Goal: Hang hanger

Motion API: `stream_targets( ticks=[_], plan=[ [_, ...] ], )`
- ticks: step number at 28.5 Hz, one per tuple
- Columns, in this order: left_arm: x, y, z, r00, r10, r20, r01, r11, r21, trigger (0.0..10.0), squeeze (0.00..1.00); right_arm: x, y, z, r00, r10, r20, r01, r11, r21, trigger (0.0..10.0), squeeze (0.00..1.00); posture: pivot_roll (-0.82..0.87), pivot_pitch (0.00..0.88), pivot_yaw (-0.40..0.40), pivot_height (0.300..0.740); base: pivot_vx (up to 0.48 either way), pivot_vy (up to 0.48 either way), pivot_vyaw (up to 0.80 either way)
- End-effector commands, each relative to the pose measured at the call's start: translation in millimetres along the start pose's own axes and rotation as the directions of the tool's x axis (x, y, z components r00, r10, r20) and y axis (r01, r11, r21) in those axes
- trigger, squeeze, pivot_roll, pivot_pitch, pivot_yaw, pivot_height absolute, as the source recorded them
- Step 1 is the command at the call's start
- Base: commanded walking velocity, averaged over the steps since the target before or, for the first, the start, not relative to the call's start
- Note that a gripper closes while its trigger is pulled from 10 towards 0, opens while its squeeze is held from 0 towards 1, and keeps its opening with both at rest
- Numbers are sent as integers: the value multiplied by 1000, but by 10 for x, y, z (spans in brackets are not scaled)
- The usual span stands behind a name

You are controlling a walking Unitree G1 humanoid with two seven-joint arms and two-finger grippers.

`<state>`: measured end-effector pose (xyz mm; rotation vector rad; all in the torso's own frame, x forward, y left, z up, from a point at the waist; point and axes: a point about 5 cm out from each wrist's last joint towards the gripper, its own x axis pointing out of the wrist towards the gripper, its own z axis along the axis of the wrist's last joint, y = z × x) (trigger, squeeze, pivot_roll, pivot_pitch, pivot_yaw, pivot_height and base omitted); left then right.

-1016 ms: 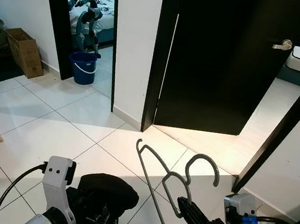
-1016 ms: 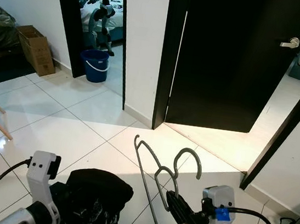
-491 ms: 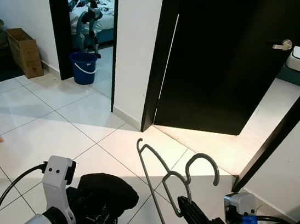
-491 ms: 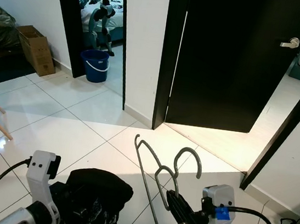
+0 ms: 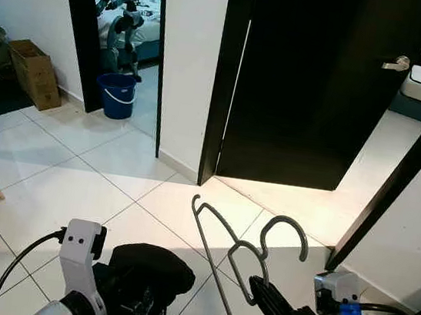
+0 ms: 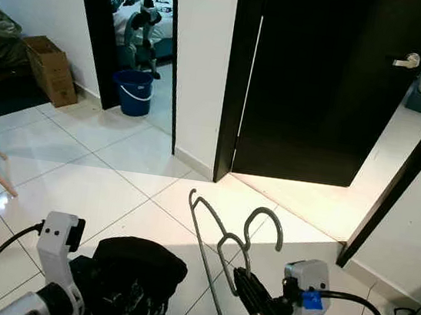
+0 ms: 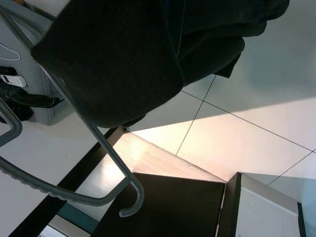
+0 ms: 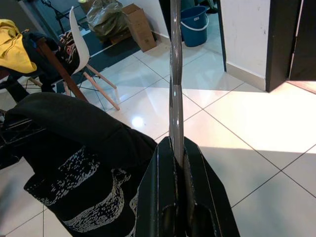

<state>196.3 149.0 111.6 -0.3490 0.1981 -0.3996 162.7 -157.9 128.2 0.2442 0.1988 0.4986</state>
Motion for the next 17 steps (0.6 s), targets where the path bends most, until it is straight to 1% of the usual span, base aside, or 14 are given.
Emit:
stream_targets(
  ticks=[1,17],
  plan=[
    [9,-23,73,999,-13,30,13,1000,5,10000,0,-9,14,51,1000,6,17,-6,1000,-8,10000,0,-38,0,-43,740,0,0,0],
    [10,-28,61,1000,-17,26,17,1000,3,10000,0,-12,9,39,1000,8,13,-7,1000,-8,10000,0,-37,0,-45,740,0,0,0]
  ],
)
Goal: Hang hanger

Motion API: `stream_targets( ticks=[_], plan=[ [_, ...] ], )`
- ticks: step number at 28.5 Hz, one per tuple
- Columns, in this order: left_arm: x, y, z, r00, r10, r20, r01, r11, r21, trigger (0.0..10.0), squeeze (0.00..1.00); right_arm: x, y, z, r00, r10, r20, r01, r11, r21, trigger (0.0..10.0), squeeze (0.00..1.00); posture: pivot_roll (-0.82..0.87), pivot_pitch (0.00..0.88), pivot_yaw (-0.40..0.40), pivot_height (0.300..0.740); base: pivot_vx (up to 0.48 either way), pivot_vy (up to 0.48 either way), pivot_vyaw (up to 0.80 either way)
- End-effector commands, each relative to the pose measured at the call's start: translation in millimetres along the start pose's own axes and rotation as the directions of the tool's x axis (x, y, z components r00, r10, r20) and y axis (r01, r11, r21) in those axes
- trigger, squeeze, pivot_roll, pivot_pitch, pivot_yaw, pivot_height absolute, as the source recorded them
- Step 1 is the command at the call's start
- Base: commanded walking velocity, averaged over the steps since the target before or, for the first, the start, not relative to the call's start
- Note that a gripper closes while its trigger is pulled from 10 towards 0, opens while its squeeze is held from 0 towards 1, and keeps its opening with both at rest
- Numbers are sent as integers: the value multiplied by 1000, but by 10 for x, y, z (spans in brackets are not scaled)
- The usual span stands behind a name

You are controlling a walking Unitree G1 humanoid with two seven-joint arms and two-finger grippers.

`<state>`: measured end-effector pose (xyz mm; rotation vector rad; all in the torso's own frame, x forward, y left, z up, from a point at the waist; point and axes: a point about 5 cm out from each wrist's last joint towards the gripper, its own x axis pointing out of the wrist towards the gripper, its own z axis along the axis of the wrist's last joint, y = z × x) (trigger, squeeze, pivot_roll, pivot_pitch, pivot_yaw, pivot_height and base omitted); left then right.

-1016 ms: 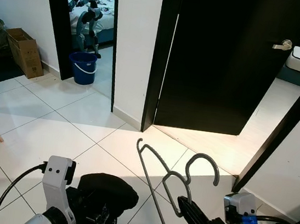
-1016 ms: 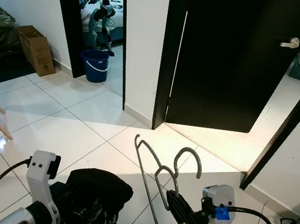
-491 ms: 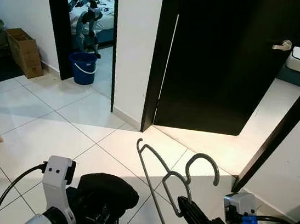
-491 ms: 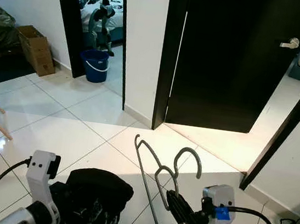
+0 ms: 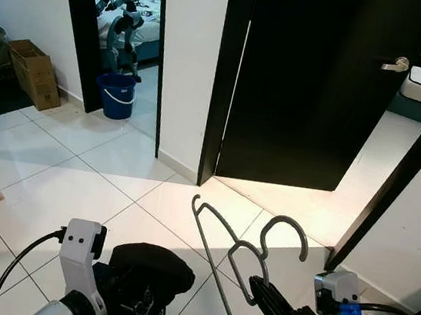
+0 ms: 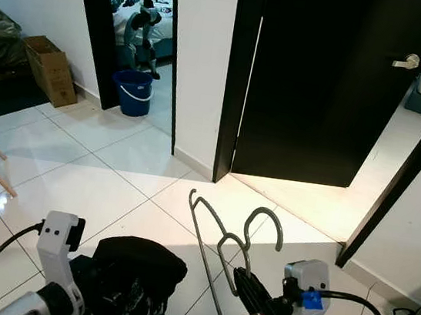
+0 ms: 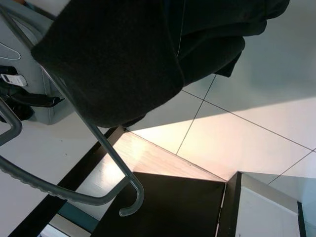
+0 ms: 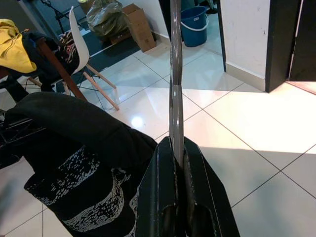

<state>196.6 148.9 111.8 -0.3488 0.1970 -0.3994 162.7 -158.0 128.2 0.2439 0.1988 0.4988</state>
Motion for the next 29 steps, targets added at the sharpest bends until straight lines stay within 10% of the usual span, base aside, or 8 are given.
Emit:
stream_targets(
  ticks=[1,29],
  plan=[
    [8,-27,58,1000,-17,25,17,1000,3,10000,0,-11,9,39,1000,7,13,-7,1000,-8,10000,0,-37,0,-45,740,0,0,0],
    [18,-3,66,1000,-16,24,15,1000,4,10000,0,4,17,40,1000,3,19,-3,1000,-8,10000,0,-39,0,-37,740,0,0,0]
  ],
)
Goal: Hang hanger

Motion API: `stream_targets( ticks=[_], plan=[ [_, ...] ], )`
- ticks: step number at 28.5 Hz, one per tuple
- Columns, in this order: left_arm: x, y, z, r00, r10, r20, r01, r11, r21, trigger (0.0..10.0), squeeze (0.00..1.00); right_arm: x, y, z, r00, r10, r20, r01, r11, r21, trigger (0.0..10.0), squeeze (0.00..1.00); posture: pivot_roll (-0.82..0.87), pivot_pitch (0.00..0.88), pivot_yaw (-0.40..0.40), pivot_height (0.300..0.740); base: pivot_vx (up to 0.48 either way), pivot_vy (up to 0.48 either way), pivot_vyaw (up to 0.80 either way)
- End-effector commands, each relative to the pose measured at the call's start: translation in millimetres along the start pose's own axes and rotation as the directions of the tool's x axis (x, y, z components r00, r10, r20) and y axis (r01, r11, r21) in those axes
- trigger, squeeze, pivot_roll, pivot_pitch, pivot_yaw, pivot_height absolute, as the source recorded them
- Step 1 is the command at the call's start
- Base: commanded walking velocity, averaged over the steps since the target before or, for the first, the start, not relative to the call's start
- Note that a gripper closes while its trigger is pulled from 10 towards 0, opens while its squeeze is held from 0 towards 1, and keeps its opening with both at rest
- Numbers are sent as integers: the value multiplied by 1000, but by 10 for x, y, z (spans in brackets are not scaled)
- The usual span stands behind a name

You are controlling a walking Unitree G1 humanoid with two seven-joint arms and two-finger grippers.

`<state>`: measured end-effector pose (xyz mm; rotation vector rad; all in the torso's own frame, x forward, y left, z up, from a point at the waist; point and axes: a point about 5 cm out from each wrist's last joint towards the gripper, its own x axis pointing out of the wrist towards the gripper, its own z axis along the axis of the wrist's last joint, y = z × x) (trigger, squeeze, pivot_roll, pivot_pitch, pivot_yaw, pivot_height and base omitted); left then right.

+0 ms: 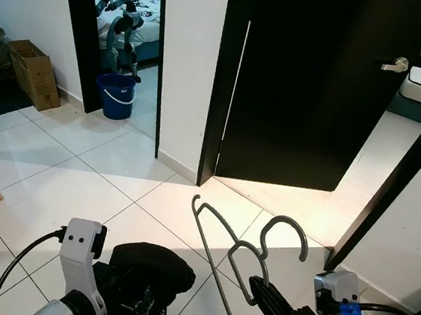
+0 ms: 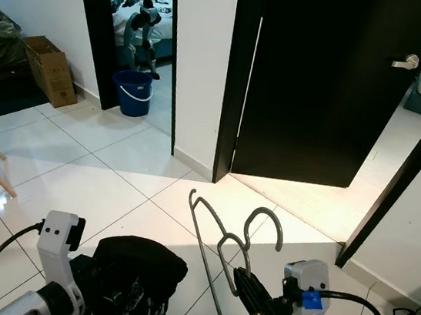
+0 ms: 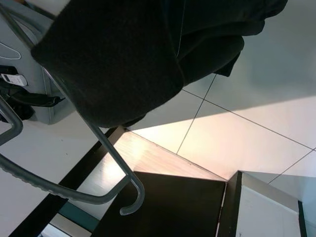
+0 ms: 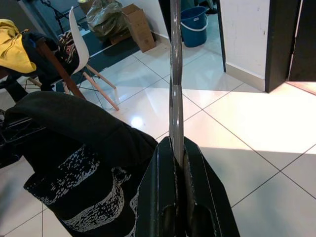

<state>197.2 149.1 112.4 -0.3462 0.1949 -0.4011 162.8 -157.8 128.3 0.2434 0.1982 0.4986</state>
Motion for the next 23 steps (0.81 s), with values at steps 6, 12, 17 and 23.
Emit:
stream_targets(
  ticks=[6,12,17,23],
  plan=[
    [15,-3,57,1000,-13,23,13,1000,1,10000,0,2,15,39,1000,4,18,-4,1000,-7,10000,0,-39,0,-37,740,0,0,0],
    [13,-7,57,1000,-13,23,13,1000,0,10000,0,-3,12,40,1000,4,18,-3,1000,-8,10000,0,-40,0,-38,740,0,0,0],
    [9,-11,57,1000,-14,23,14,1000,-1,10000,0,-10,13,40,1000,3,17,-3,1000,-8,10000,0,-40,0,-39,740,0,0,0],
    [6,-12,57,1000,-14,23,14,1000,-1,10000,0,-12,15,40,1000,3,16,-3,1000,-7,10000,0,-39,0,-39,740,0,0,0]
  ],
)
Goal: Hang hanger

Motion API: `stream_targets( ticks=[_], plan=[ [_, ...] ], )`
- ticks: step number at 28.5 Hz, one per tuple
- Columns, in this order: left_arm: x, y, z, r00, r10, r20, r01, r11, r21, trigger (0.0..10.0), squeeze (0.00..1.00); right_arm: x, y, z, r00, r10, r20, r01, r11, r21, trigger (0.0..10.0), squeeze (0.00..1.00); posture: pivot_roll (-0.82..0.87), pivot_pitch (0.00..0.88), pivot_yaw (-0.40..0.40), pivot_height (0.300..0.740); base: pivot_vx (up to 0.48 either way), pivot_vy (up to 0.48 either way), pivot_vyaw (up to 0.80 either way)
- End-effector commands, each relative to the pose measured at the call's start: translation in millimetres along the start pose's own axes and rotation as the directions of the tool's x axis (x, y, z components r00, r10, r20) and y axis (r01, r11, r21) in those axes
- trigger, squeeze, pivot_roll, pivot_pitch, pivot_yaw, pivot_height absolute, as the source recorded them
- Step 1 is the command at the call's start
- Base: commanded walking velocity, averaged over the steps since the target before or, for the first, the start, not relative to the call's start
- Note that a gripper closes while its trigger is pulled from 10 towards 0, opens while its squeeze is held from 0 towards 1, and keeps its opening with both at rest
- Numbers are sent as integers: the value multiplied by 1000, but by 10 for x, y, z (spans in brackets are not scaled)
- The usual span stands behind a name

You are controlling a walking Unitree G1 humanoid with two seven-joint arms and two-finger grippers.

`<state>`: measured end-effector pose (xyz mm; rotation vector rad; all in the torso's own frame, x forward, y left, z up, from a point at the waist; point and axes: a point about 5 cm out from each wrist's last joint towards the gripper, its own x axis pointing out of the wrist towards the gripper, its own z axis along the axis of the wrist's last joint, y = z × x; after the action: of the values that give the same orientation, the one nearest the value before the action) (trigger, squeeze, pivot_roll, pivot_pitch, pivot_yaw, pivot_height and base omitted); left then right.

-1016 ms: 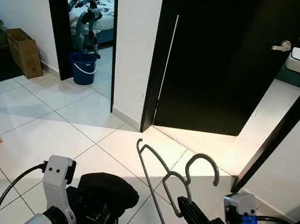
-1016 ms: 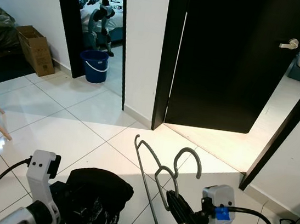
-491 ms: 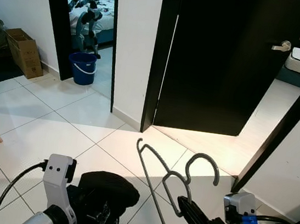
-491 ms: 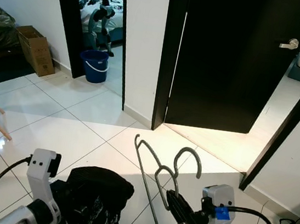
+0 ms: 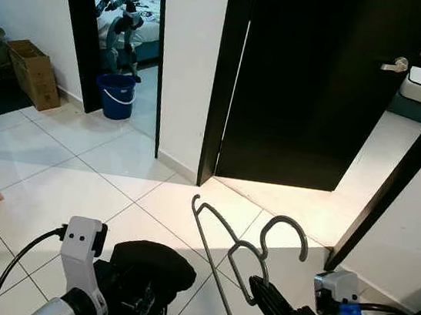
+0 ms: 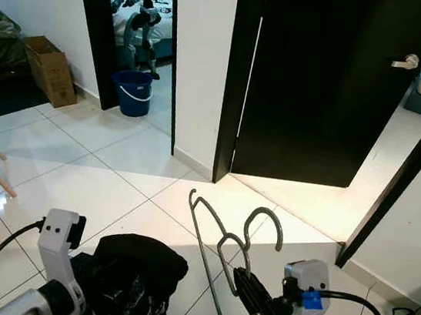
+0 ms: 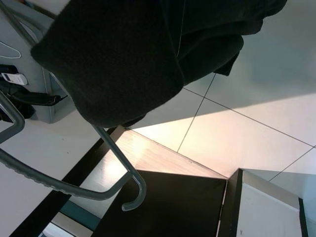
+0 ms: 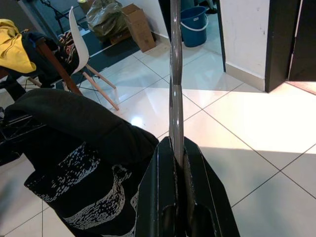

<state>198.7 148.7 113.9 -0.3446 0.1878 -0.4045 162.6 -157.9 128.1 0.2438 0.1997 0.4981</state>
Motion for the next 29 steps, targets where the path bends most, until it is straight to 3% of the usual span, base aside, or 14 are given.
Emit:
stream_targets(
  ticks=[1,29],
  plan=[
    [-7,-8,40,1000,-10,17,10,1000,-4,10000,0,-10,15,43,1000,4,18,-4,1000,-8,10000,0,-39,0,-39,740,0,0,0],
    [-4,-3,41,1000,-11,13,11,1000,-3,10000,0,2,24,41,1000,9,18,-8,1000,-8,10000,0,-34,0,-37,740,0,0,0]
  ],
)
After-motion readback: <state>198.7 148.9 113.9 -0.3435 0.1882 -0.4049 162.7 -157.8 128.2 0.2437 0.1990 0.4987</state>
